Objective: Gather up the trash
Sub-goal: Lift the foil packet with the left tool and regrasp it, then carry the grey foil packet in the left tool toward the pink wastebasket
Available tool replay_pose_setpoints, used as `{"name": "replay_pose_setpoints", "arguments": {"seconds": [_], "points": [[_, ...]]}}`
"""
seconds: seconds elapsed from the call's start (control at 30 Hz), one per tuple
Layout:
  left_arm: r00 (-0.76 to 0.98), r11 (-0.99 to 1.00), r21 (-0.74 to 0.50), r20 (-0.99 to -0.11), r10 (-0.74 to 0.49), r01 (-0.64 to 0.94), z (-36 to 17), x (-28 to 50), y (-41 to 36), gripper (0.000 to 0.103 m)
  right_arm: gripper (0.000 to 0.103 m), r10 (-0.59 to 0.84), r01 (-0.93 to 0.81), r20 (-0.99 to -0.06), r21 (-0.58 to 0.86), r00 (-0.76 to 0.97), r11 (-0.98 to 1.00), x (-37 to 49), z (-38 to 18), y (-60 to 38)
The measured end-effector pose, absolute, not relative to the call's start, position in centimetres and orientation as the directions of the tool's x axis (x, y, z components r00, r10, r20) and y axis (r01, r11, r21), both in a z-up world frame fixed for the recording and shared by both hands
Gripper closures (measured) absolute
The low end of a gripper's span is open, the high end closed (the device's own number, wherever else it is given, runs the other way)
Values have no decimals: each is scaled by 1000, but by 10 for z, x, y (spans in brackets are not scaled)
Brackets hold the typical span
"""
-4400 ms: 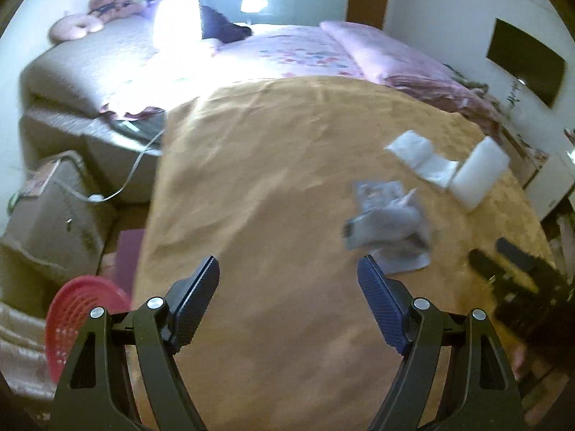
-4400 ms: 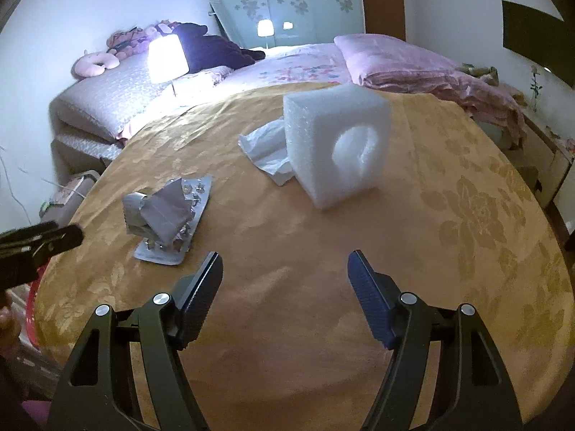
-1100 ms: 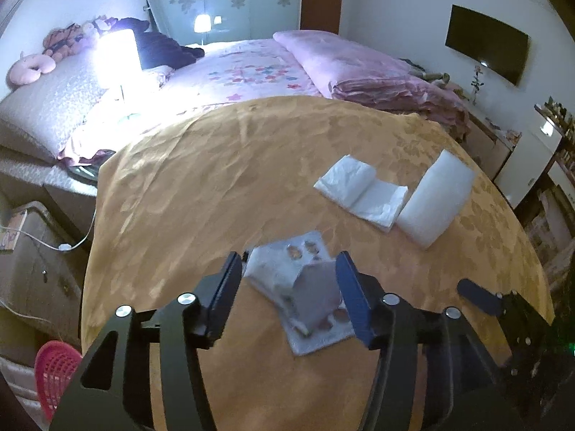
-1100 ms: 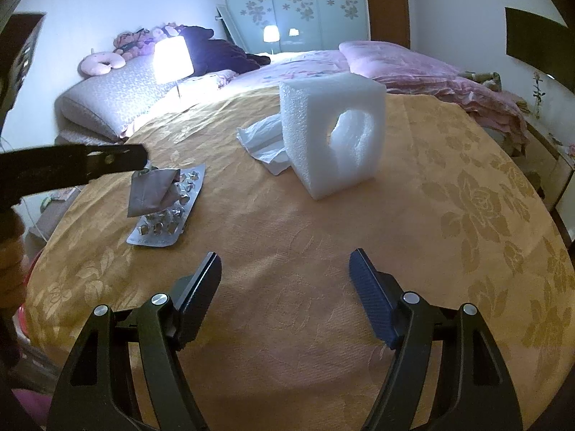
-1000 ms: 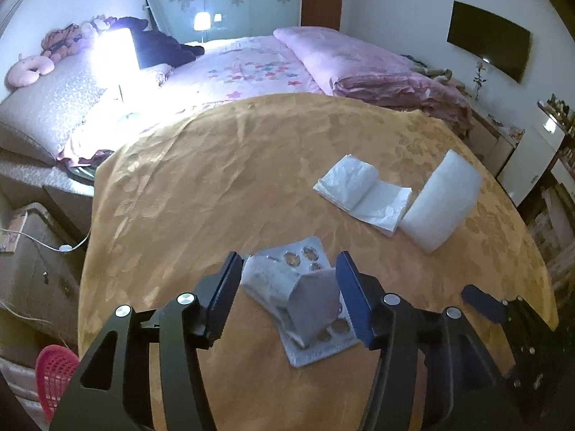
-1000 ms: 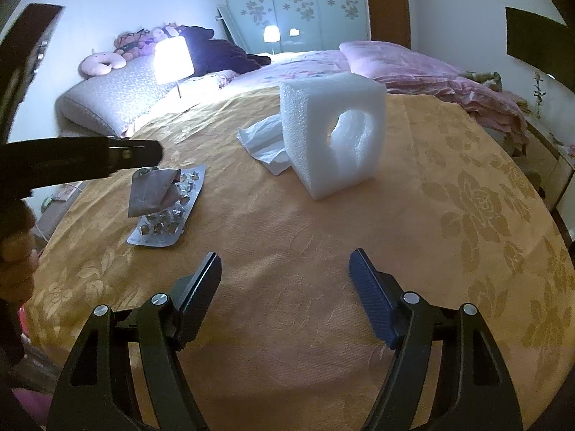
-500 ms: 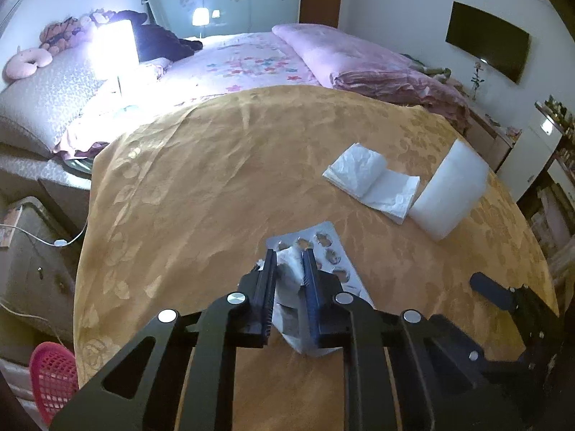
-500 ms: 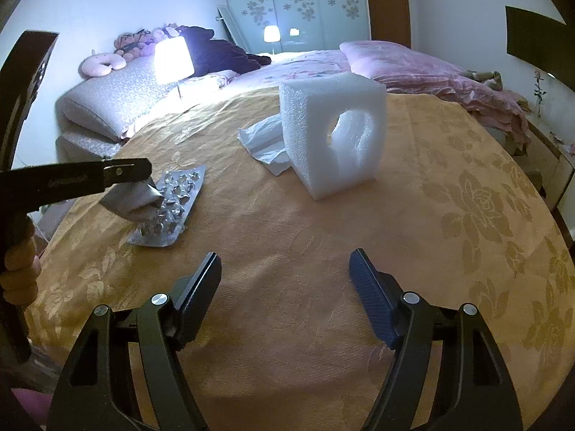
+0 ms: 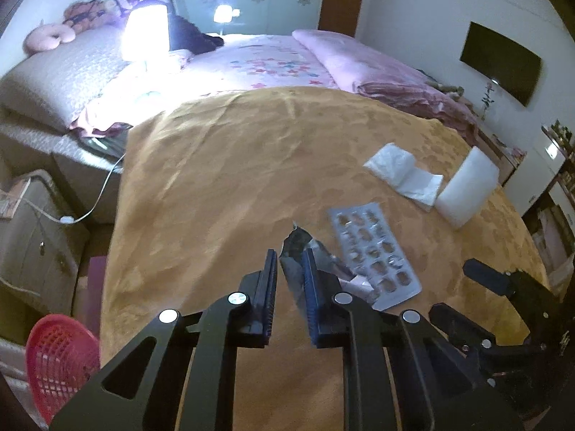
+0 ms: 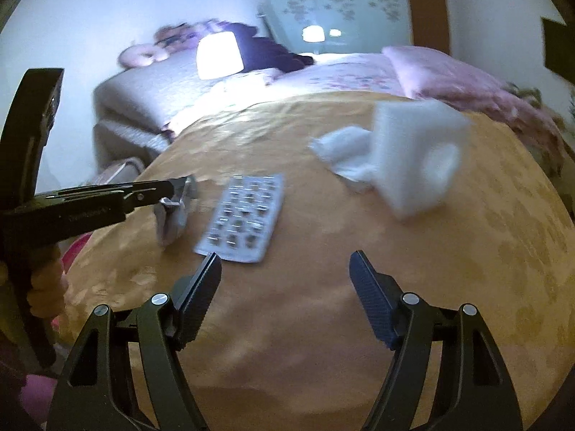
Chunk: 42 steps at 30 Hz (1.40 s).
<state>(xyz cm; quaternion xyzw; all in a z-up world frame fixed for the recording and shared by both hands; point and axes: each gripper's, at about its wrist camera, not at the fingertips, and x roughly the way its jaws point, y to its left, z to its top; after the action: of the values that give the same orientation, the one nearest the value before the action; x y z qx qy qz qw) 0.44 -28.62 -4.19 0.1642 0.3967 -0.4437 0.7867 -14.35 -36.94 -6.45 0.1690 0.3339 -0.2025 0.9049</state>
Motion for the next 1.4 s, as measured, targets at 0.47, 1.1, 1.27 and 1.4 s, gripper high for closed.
{"name": "replay_pose_setpoints", "arguments": {"seconds": [0.47, 1.1, 1.27, 1.4], "points": [[239, 576, -214, -757, -608, 789, -45, 23, -258, 50, 34, -270, 447, -742, 46, 614, 893, -77, -71, -363], [147, 481, -211, -784, -603, 851, -49, -15, -315, 36, 49, -311, 568, -731, 126, 607, 813, -139, -68, -391], [179, 505, -155, -815, -551, 849, -62, -18, -328, 48, 49, -313, 584, -730, 144, 608, 799, -150, -70, -396], [220, 503, -103, -812, -541, 858, -64, -21, -323, 56, 49, -305, 578, -726, 155, 617, 801, -151, -70, -395]]}}
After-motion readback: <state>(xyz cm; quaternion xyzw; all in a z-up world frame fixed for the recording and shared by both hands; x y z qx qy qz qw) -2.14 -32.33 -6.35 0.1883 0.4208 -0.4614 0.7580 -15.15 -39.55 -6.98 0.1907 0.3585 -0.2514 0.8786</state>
